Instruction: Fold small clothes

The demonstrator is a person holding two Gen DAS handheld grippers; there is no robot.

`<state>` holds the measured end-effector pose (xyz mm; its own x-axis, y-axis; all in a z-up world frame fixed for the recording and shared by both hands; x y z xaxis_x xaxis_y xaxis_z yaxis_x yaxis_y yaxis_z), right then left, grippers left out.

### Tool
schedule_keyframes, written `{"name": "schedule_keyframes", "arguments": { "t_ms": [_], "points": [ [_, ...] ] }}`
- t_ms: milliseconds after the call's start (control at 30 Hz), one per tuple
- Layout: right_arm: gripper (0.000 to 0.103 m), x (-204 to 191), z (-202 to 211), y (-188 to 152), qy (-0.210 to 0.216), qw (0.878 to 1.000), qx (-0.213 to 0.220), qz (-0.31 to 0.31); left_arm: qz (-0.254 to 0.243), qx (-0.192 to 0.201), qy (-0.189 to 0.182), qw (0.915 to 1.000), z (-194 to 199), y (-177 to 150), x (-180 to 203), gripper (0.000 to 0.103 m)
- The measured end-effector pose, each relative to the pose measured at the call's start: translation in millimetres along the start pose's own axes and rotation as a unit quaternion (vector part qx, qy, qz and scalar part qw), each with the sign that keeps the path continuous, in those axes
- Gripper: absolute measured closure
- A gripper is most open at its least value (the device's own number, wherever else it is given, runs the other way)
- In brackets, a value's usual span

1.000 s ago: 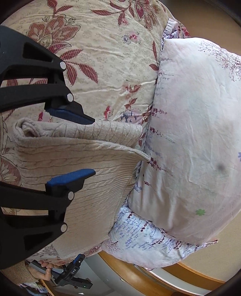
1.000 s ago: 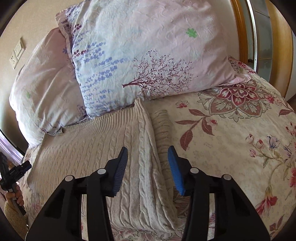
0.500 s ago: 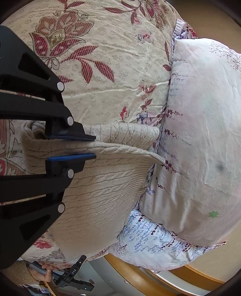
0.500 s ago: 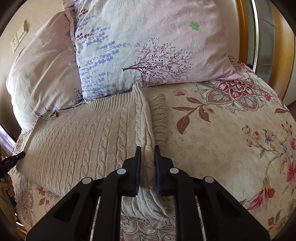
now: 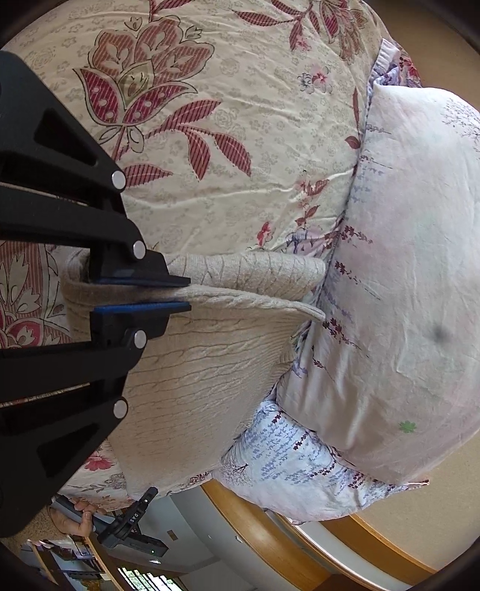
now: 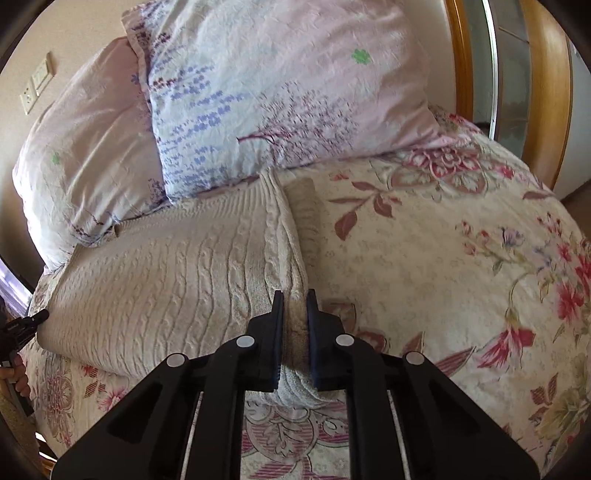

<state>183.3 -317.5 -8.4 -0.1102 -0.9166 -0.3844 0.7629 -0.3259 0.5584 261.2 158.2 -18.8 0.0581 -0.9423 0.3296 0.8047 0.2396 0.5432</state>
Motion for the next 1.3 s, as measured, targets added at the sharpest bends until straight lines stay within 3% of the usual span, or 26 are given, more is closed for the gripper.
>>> {"name": "schedule_keyframes", "arguments": {
  "t_ms": [533, 600, 633, 667, 767, 867, 1067, 1200, 1300],
  "points": [
    [0.088, -2, -7, -11, -0.051, 0.999, -0.003, -0.003, -0.009, -0.004, 0.001, 1.0000, -9, -1, 2, 0.091],
    [0.080, -4, -5, -9, -0.049, 0.999, -0.007, -0.004, -0.005, 0.005, -0.002, 1.0000, -2, 1, 3, 0.081],
    [0.070, -5, -3, -7, -0.049, 0.999, -0.003, -0.007, -0.005, 0.014, 0.000, 0.9999, 3, 2, 4, 0.076],
    [0.064, -6, 1, -5, -0.048, 0.999, 0.004, -0.008, -0.007, 0.027, 0.008, 0.9996, 9, 3, 4, 0.061],
    [0.060, -20, 9, 2, -0.033, 0.999, 0.030, 0.010, -0.033, 0.064, 0.024, 0.9971, 25, 7, 18, 0.048],
    [0.049, -44, 2, 0, -0.012, 0.998, 0.024, 0.054, -0.071, 0.083, 0.020, 0.9938, 33, 7, 45, 0.034],
    [0.047, -67, -24, -10, -0.001, 0.996, -0.015, 0.093, -0.128, 0.057, 0.022, 0.9899, 10, -8, 79, 0.032],
    [0.043, -54, -38, -21, -0.023, 0.994, -0.055, 0.087, -0.120, 0.029, 0.043, 0.9914, -9, -15, 67, 0.033],
    [0.042, -56, -41, -28, -0.035, 0.991, -0.061, 0.118, -0.112, 0.026, 0.043, 0.9924, -12, -17, 58, 0.034]
  ]
}}
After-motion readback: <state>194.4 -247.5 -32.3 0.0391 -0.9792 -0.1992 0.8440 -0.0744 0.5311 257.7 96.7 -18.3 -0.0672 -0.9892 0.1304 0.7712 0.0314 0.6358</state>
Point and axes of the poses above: each gripper's, at about its wrist camera, not at the fingertips, and z roughly against the way its jaws point, x to its right, y to its top, the point moved 6 cm from there along -z, roughly the way its jaws point, and after that the axes turned 13 degrees about y, right-handed, at the moved point
